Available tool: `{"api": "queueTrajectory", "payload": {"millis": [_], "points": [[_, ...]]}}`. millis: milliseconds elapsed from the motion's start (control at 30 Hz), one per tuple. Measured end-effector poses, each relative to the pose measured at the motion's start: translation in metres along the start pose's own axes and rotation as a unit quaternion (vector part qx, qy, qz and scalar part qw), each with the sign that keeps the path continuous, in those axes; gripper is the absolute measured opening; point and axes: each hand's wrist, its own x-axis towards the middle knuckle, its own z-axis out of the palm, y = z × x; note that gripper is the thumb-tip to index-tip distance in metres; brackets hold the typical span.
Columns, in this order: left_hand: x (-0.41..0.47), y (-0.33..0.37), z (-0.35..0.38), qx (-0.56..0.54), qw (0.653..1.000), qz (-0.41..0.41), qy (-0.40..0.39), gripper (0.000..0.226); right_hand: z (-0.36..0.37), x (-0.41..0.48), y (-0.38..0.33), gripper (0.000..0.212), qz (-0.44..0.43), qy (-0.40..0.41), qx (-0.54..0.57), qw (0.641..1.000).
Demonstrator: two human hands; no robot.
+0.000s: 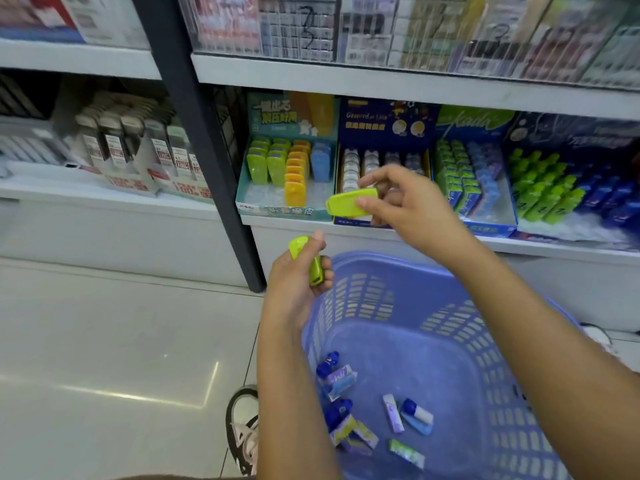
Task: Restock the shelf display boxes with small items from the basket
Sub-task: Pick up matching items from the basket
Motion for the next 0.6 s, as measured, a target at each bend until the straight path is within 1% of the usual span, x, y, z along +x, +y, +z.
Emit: {"api": "queueTrajectory", "payload": {"millis": [33, 67, 100, 200, 300, 433, 533, 600], "points": [[0.001, 0.003, -0.003, 0.011, 1.0, 0.012, 0.027, 0.024, 0.004, 0.013, -0.008, 0.018, -0.02, 0.036, 0.004, 0.999], [0.003, 0.005, -0.006, 0.027, 0.998, 0.023, 0.05, 0.029, 0.009, 0.027, -0.016, 0.02, -0.04, 0.056, -0.006, 0.998], [0.004, 0.008, -0.009, 0.037, 0.996, 0.032, 0.07, 0.032, 0.016, 0.043, -0.023, 0.022, -0.056, 0.06, -0.023, 0.996], [0.006, 0.015, -0.02, 0.005, 0.994, 0.038, 0.101, 0.031, 0.044, 0.086, -0.038, 0.028, -0.083, 0.036, -0.087, 0.992], [0.007, 0.02, -0.028, -0.05, 0.993, 0.03, 0.103, 0.022, 0.073, 0.117, -0.042, 0.029, -0.095, -0.003, -0.152, 0.984], [0.01, 0.017, -0.036, -0.021, 0.992, 0.058, 0.112, 0.009, 0.091, 0.138, -0.034, 0.03, -0.08, -0.065, -0.278, 0.955], [0.011, 0.013, -0.041, 0.013, 0.989, 0.084, 0.118, 0.009, 0.095, 0.146, -0.033, 0.034, -0.042, -0.09, -0.313, 0.945], [0.012, 0.01, -0.045, 0.024, 0.988, 0.099, 0.119, 0.012, 0.097, 0.148, -0.034, 0.034, -0.022, -0.099, -0.334, 0.937]]}}
